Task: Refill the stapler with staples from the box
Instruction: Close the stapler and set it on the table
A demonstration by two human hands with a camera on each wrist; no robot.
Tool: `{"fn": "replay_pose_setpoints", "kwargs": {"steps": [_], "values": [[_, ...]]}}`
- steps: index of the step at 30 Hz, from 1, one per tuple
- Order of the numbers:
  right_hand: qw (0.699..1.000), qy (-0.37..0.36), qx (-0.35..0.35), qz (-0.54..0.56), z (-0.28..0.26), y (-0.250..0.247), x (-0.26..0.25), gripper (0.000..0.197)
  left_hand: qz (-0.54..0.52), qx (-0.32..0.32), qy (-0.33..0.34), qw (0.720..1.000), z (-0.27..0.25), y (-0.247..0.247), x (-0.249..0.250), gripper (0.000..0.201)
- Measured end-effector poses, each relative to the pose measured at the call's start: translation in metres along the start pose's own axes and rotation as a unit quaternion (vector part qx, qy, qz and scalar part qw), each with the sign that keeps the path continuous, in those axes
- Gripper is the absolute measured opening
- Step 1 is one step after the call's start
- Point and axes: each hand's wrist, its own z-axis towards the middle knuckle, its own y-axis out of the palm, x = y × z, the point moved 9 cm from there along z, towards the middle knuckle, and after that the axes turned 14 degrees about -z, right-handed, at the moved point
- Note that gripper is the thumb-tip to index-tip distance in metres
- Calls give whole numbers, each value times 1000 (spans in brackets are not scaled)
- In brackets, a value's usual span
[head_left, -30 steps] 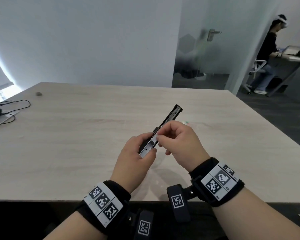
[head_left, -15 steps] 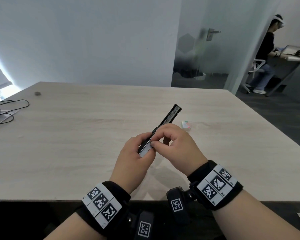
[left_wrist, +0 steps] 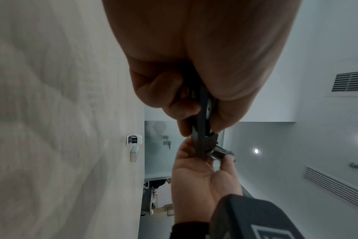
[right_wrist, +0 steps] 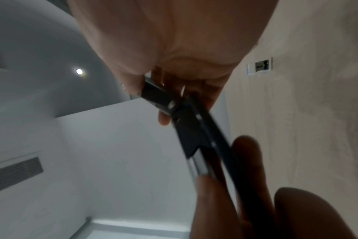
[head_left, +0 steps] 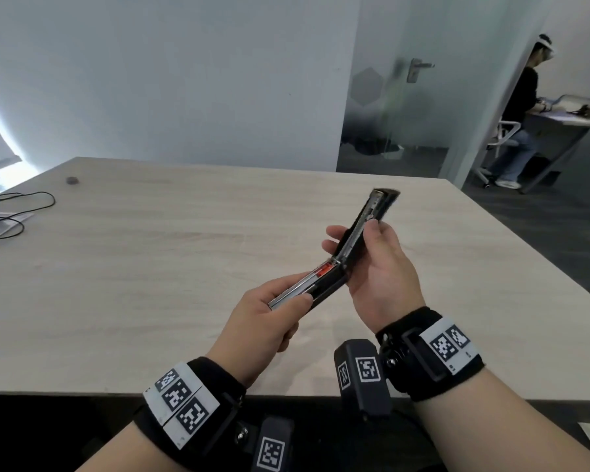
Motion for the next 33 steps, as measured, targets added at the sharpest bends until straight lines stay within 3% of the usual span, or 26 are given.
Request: {"fn": "replay_pose_setpoints", "kwargs": {"steps": [3,6,9,13,16,20,22,26,30,33], "values": [[985,-92,-73,-126,-6,14,-13,17,36,-2,-14,999,2,0,-3,31],[923,-165,-161,-310,-18,30,-16,33,58,10,-14,998,2,-4,-3,23],[858,-198,-215,-424,-28,39,-11,39,75,7,-18,997,1,-4,-1,24],[824,-197,-239,-475,-30,39,0,35,84,-1,-24,996,0,-5,-4,20],[811,-202,-246,-491,-31,40,1,34,52,-17,-36,998,-2,-4,-5,3],[806,-215,-259,-486,-30,39,-3,38,-89,-41,-113,989,-4,-1,-13,45],[807,-204,-261,-488,-28,37,-2,38,-141,-35,-170,975,-5,0,-20,52],[814,-173,-257,-491,-23,32,4,36,-140,-16,-196,970,-2,-4,-22,36],[817,-141,-251,-499,-15,27,13,37,-157,-14,-202,967,5,-8,-25,34],[812,-127,-251,-511,-7,24,18,34,-64,-8,-195,979,13,-11,-27,31]]}}
